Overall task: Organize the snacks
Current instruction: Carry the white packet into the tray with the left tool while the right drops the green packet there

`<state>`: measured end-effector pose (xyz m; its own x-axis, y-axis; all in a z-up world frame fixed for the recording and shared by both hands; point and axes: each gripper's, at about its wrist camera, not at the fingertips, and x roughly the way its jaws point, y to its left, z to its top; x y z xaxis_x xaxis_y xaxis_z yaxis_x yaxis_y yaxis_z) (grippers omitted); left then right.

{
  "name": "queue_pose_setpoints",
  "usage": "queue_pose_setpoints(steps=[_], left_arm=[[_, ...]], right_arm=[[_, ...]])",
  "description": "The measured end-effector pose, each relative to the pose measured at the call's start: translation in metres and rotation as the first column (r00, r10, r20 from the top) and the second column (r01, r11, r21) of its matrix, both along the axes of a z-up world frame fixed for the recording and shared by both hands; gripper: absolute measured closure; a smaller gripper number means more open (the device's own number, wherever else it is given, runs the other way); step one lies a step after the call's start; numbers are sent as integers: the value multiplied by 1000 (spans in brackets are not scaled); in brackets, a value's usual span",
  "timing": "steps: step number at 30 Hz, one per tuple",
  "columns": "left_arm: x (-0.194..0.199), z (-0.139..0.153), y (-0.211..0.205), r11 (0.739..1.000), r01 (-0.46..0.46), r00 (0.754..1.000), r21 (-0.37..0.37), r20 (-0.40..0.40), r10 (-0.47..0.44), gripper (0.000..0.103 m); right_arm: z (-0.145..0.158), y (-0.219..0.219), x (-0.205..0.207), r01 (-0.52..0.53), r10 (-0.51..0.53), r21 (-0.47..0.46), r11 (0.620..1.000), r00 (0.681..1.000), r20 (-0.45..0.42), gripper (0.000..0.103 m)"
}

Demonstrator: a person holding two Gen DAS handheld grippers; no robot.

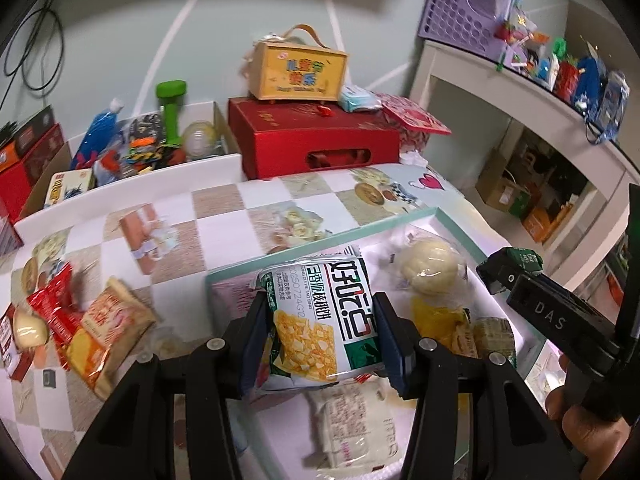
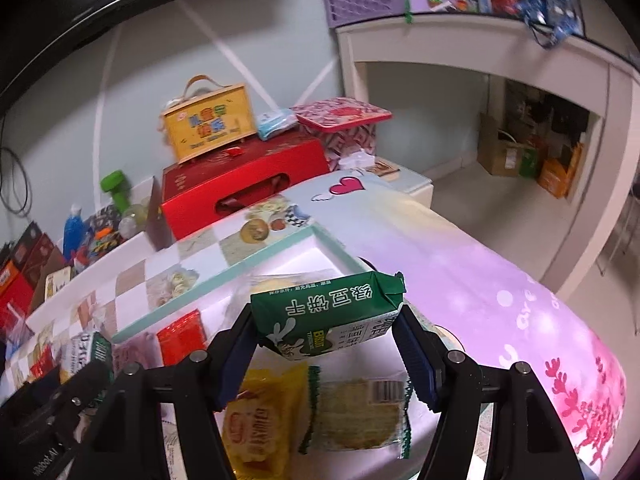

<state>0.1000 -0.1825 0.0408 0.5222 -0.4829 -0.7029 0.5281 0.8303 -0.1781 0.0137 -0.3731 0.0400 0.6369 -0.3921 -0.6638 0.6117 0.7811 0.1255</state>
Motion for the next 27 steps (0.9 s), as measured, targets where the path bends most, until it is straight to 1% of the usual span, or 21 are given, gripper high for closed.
queue_pose_setpoints(steps=[6,14,19,23,25,26,27], left_arm=[[4,-9,-18,999,25,1000,22,-15,-25,51],[11,-20,-33,998,41,999,45,-32,-39,51],[15,-27,-40,997,45,998,58,-51,-43,51],[14,-26,-43,997,52,998,62,-51,-49,51],[13,-23,-44,997,55,998,63,-46,-52,48],[13,-22,-44,996,55,998,64,-45,-52,44],[12,-21,-43,996,55,998,63,-43,-53,43]], right_arm=[[-10,-11,-1,17,-17,22,1000,1000,-16,33],[-27,-13,5,-3,5,54,999,999,-52,33],[-32,-10,9,-16,21,60,998,997,-69,32],[-32,-9,12,-21,25,47,999,996,-85,31],[-32,-8,12,-22,27,46,999,996,-91,31],[-32,-8,13,-25,29,45,999,995,-95,31],[-32,-8,13,-27,31,43,999,995,-97,31]])
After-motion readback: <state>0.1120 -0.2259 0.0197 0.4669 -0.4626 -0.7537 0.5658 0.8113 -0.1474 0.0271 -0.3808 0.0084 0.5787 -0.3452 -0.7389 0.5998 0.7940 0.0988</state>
